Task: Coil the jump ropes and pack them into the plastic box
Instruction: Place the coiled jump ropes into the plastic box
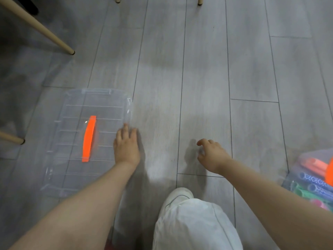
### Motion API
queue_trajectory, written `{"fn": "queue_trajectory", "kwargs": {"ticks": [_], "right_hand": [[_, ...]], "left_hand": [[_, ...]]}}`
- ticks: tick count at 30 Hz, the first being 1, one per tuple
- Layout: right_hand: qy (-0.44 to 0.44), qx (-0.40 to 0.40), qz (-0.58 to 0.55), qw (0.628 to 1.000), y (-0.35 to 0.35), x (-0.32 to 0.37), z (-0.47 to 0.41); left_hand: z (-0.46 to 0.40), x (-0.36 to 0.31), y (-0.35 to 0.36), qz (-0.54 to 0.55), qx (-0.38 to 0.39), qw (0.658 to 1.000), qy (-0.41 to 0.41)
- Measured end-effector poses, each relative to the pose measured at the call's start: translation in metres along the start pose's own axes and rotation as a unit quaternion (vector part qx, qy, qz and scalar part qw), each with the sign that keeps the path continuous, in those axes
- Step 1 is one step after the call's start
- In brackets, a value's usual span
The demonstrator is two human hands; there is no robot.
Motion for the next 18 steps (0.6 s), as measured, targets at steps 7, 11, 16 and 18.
{"fn": "queue_trajectory", "kwargs": {"ticks": [7, 11, 16, 18], "right_hand": [[0.019, -0.029, -0.007, 0.999, 0.005, -0.017, -0.001], [0.026, -0.082, 0.007, 0.996, -0.004, -0.036, 0.000], [0.035, -0.145, 0.053, 0.987, -0.028, -0.068, 0.000], [0.064, -0.147, 0.017, 0.987, -0.033, -0.079, -0.002]], "left_hand": [[0.031, -0.079, 0.017, -0.042, -0.012, 0.963, 0.268], [0.054, -0.113, 0.033, -0.088, -0.001, 0.905, 0.416], [0.086, -0.141, 0.044, -0.089, 0.007, 0.817, 0.570], [0.094, -0.148, 0.048, -0.089, 0.011, 0.774, 0.626]]}}
Point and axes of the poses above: each hand's wrist, its own z-axis away from the middle knuckle, its own y-axis out of the palm, x = y × z, the point moved 6 cm from there along -z, towards the middle knuckle, and after that the axes turned 2 degrees about -y, right-handed, at the moved point
